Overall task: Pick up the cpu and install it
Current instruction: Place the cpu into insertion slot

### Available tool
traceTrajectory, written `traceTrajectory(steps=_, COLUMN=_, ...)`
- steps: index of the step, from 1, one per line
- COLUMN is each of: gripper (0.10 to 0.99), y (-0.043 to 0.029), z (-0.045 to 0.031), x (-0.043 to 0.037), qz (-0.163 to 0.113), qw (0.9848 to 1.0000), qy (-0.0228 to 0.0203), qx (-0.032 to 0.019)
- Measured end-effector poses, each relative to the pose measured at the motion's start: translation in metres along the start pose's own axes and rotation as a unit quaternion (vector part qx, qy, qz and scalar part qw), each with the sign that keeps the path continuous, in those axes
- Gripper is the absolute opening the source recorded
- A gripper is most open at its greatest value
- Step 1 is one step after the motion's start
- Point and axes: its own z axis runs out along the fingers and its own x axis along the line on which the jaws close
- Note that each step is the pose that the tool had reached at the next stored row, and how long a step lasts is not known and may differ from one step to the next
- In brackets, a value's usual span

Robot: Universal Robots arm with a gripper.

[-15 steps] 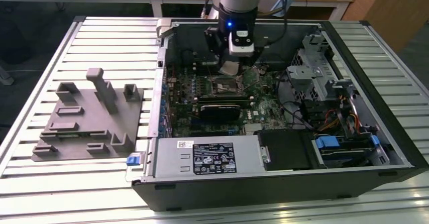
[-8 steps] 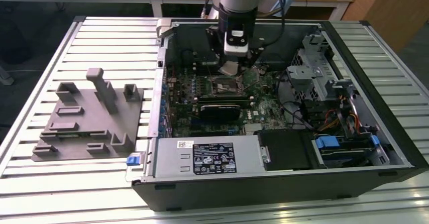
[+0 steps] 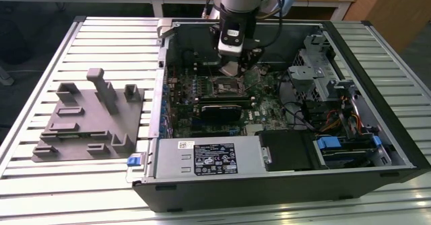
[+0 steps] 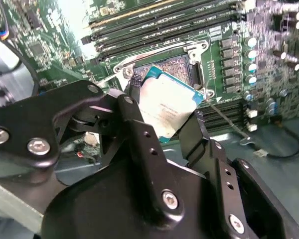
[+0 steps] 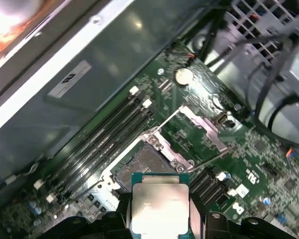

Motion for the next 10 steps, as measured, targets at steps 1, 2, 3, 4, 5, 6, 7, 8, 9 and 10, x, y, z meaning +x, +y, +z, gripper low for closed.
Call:
traceTrajectory(steps=1, gripper=0.545, y=0.0000, z=0.0000, x=0.0000, qz=0.009, qw=1.0000, qy=-0.0004, qx=0.0001)
traceTrajectory(steps=2, gripper=0.545, y=0.0000, z=0.0000, x=0.0000, qz=0.018, qw=0.9998, qy=-0.0008, qx=0.0001)
traceTrajectory(steps=3, gripper=0.545, y=0.0000, z=0.0001, x=0.0000, qz=0.027, qw=0.9996, qy=-0.0011, qx=0.0002)
traceTrajectory(steps=4, gripper=0.545, y=0.0000, z=0.0001, x=0.0000, qz=0.036, qw=0.9994, qy=-0.0015, qx=0.0002)
traceTrajectory(steps=5, gripper=0.545, y=0.0000, z=0.0002, x=0.0000, qz=0.045, qw=0.9990, qy=-0.0019, qx=0.0003)
traceTrajectory(steps=6, gripper=0.545, y=0.0000, z=0.0002, x=0.0000, qz=0.054, qw=0.9985, qy=-0.0023, qx=0.0004)
traceTrajectory(steps=7, gripper=0.545, y=0.0000, z=0.0002, x=0.0000, qz=0.064, qw=0.9980, qy=-0.0027, qx=0.0004)
traceTrajectory(steps=8, gripper=0.545, y=0.0000, z=0.0003, x=0.0000, qz=0.073, qw=0.9974, qy=-0.0031, qx=0.0005)
traceTrajectory(steps=9, gripper=0.545, y=0.0000, z=0.0003, x=0.0000, qz=0.082, qw=0.9967, qy=-0.0034, qx=0.0005)
traceTrajectory(steps=10, gripper=0.545, y=0.0000, z=0.0003, x=0.0000, qz=0.091, qw=0.9959, qy=-0.0038, qx=0.0006)
